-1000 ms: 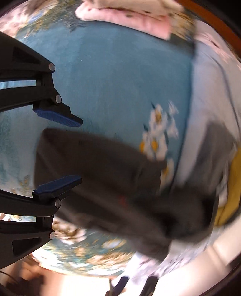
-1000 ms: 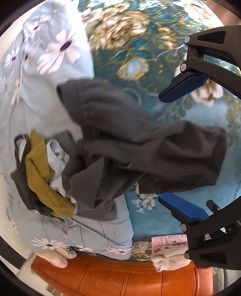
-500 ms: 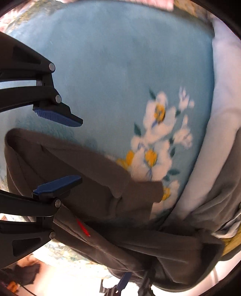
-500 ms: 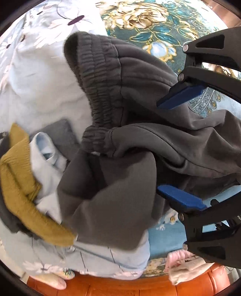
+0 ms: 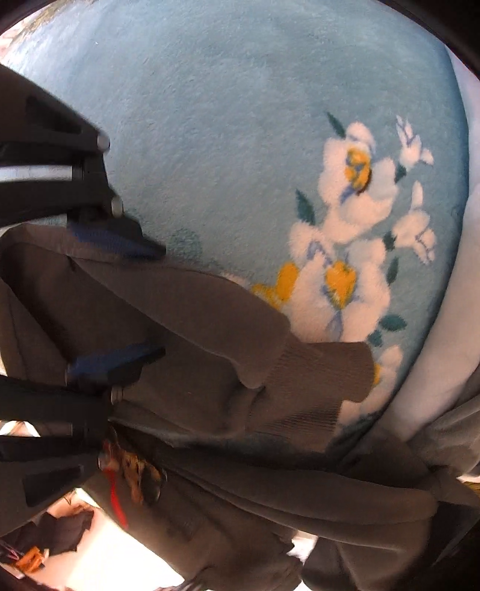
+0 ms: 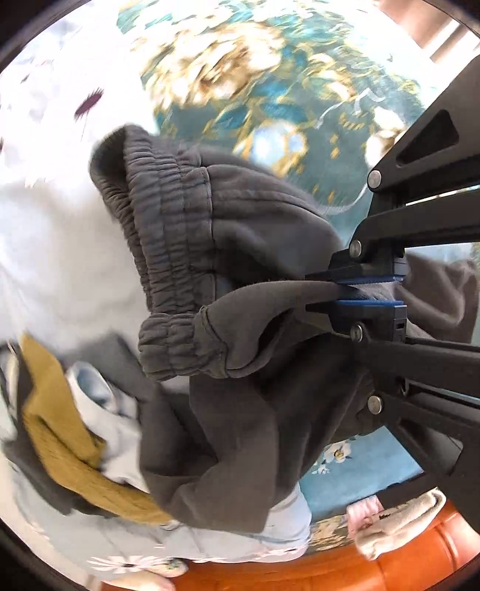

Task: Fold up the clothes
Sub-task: 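Grasp the sweatpants waistband with the right gripper while the left gripper holds the cuff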

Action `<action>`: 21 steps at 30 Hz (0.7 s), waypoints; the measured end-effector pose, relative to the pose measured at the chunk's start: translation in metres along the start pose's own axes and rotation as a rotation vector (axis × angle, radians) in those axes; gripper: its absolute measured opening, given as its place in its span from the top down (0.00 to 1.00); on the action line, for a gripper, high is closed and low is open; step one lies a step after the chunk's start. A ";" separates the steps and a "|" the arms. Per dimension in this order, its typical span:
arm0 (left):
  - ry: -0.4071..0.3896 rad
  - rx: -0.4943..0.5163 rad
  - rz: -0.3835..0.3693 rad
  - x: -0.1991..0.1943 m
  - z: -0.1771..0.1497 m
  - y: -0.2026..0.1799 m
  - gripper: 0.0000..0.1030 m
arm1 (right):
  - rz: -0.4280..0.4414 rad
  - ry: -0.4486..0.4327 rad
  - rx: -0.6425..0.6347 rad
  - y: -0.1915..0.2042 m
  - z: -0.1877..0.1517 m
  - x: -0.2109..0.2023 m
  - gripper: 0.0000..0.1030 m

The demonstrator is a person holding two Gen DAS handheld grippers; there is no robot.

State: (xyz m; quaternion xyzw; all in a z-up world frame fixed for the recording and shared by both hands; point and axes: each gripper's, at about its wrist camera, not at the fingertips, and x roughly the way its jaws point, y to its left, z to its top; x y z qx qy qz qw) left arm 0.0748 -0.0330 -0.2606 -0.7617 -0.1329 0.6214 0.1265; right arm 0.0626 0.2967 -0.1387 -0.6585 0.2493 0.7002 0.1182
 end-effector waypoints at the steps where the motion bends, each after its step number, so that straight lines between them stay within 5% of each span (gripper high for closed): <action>1: 0.001 0.006 0.010 0.000 -0.003 -0.002 0.73 | 0.000 -0.010 0.022 -0.013 -0.007 -0.008 0.94; 2: -0.007 0.008 0.016 -0.003 -0.008 -0.003 0.84 | 0.001 -0.019 0.044 -0.026 -0.014 -0.017 0.94; 5: -0.037 0.001 0.019 -0.013 -0.022 -0.005 0.94 | -0.009 -0.044 0.122 -0.064 -0.035 -0.041 0.94; 14: -0.194 -0.201 -0.053 -0.081 -0.088 0.038 0.95 | 0.021 -0.097 0.397 -0.173 -0.129 -0.096 0.96; 21: -0.240 -0.266 -0.033 -0.109 -0.098 0.058 0.95 | 0.092 -0.145 0.500 -0.212 -0.173 -0.111 1.00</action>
